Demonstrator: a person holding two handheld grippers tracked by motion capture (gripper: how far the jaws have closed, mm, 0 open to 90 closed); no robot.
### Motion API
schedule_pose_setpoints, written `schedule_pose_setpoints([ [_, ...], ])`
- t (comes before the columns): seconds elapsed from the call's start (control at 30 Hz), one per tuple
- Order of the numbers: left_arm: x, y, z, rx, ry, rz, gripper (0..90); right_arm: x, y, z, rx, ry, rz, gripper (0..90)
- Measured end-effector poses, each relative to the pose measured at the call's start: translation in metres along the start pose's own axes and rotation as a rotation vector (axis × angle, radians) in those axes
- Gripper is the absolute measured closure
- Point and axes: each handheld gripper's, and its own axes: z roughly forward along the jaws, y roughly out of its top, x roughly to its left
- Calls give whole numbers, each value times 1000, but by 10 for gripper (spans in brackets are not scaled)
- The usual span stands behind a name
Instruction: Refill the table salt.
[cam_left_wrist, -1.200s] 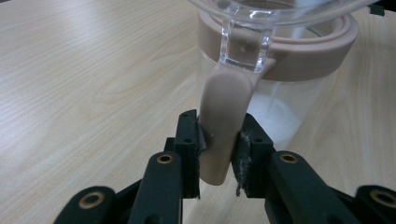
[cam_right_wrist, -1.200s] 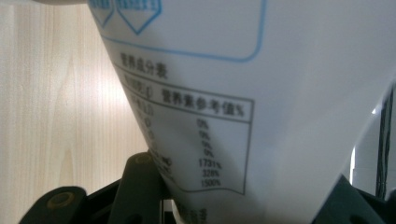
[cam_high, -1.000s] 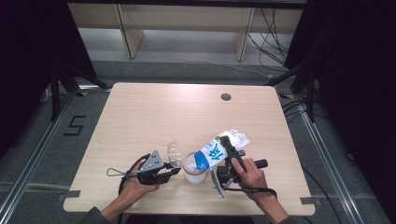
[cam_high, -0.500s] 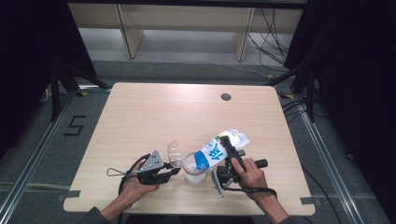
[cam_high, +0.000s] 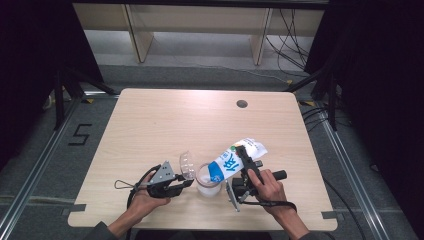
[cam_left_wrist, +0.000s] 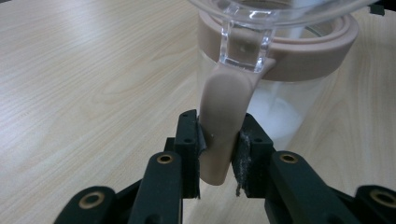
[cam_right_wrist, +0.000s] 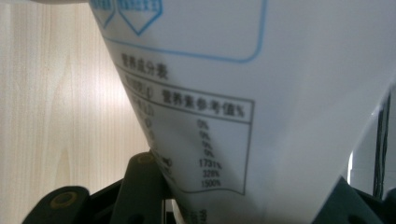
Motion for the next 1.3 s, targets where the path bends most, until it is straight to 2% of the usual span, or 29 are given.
schedule_pose_setpoints([
  [0.1, 0, 0, 0, 0, 0, 1, 728, -2, 0, 0, -3, 3, -29, 615],
  [0.27, 0, 0, 0, 0, 0, 0, 728, -1, 0, -1, 5, -1, -9, 617],
  [0.6, 0, 0, 0, 0, 0, 1, 729, 0, 0, -1, 4, -4, -8, 621],
  [0.67, 0, 0, 0, 0, 0, 0, 728, -5, 1, 0, -12, -16, -83, 622],
  [0.7, 0, 0, 0, 0, 0, 1, 729, -5, 1, 2, -38, -20, -95, 622],
  [0.83, 0, 0, 0, -1, 0, 0, 728, 0, 1, -1, -1, -11, -24, 624],
  [0.9, 0, 0, 0, 0, 0, 0, 728, 0, 1, -1, -7, -18, -42, 625],
  [1.0, 0, 0, 0, -3, 0, -2, 728, 1, 1, -1, 2, -11, -26, 627],
  [1.3, 0, 0, 0, -7, -3, -7, 728, 1, 1, -2, 1, -12, -30, 631],
])
